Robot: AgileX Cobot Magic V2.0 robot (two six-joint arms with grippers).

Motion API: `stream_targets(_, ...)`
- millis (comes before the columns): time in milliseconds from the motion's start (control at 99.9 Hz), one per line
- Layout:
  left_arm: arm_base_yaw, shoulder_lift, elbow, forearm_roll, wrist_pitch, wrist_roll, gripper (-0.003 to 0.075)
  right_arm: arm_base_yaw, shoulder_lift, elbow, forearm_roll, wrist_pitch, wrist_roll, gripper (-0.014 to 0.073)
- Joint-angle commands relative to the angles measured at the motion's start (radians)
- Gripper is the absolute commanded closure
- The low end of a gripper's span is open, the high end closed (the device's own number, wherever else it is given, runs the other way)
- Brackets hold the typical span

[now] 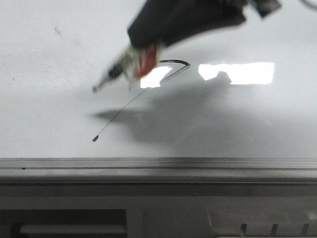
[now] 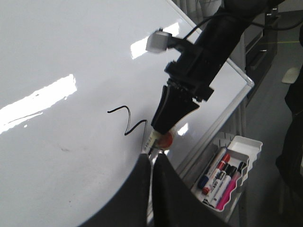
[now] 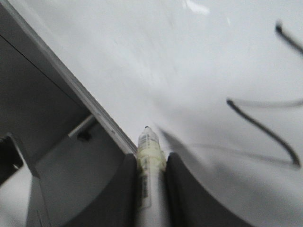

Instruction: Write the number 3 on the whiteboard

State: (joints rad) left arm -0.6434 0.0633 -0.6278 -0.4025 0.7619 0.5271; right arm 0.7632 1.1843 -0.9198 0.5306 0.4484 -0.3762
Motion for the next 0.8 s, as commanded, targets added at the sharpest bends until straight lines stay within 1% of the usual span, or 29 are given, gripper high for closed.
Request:
stream_targets(0,0.003,0.026,-0.022,-0.057,-0.146,-0.011,0.069,0.02,-0.134,-0.114,-0.007,0.0,-0.03,0.0634)
stream_targets(30,0.003,0.035,-0.022,-0.065,-0.173,-0.011,0.0653,0.025,-0.161,-0.14,-0.011,0.004,-0.03,0.0634)
stream_targets(80,0.003,0.061,-0.022,-0.08,-0.215,-0.011,0.0566,0.03,-0.2,-0.182,-0.024,0.011,-0.03,0.0634)
stream_targets(120,0.003,0.092,-0.025,-0.094,-0.236,-0.011,0.0472,0.032,-0.221,-0.218,-0.038,0.023,-0.03,0.0634)
stream_targets(130,0.003,0.098,-0.027,-0.098,-0.241,-0.011,0.0439,0.032,-0.223,-0.224,-0.041,0.025,-0.03,0.0634)
stream_targets(150,0.003,0.118,-0.031,-0.103,-0.243,-0.011,0.0406,0.032,-0.228,-0.241,-0.052,0.037,-0.03,0.0634)
stream_targets(160,0.003,0.132,-0.033,-0.11,-0.243,-0.011,0.0374,0.032,-0.231,-0.252,-0.06,0.048,-0.03,0.0634)
stream_targets(200,0.003,0.171,-0.046,-0.135,-0.238,-0.009,0.0295,0.032,-0.23,-0.278,-0.078,0.081,-0.03,0.0634)
stream_targets(250,0.003,0.233,-0.068,-0.184,-0.217,0.005,0.0245,0.032,-0.228,-0.306,-0.12,0.149,-0.03,0.0634)
stream_targets(290,0.003,0.292,-0.092,-0.224,-0.185,0.043,0.0239,0.032,-0.223,-0.316,-0.142,0.19,-0.032,0.0634)
stream_targets(330,0.003,0.35,-0.116,-0.279,-0.148,0.118,0.0246,0.032,-0.212,-0.319,-0.161,0.233,-0.043,0.0634)
stream_targets(420,0.003,0.476,-0.184,-0.374,-0.039,0.283,0.0288,0.034,-0.193,-0.319,-0.163,0.332,-0.13,0.0634)
stream_targets(470,0.003,0.541,-0.223,-0.404,0.011,0.331,0.0314,0.037,-0.183,-0.319,-0.163,0.367,-0.172,0.0634)
stream_targets(580,0.003,0.669,-0.309,-0.416,0.108,0.365,0.0346,0.07,-0.177,-0.319,-0.163,0.378,-0.255,0.0634)
stream_targets(710,0.003,0.784,-0.393,-0.416,0.195,0.365,0.0346,0.129,-0.174,-0.319,-0.163,0.34,-0.333,0.0635)
stream_targets(790,0.003,0.841,-0.431,-0.416,0.224,0.365,0.0346,0.154,-0.174,-0.319,-0.163,0.321,-0.344,0.0635)
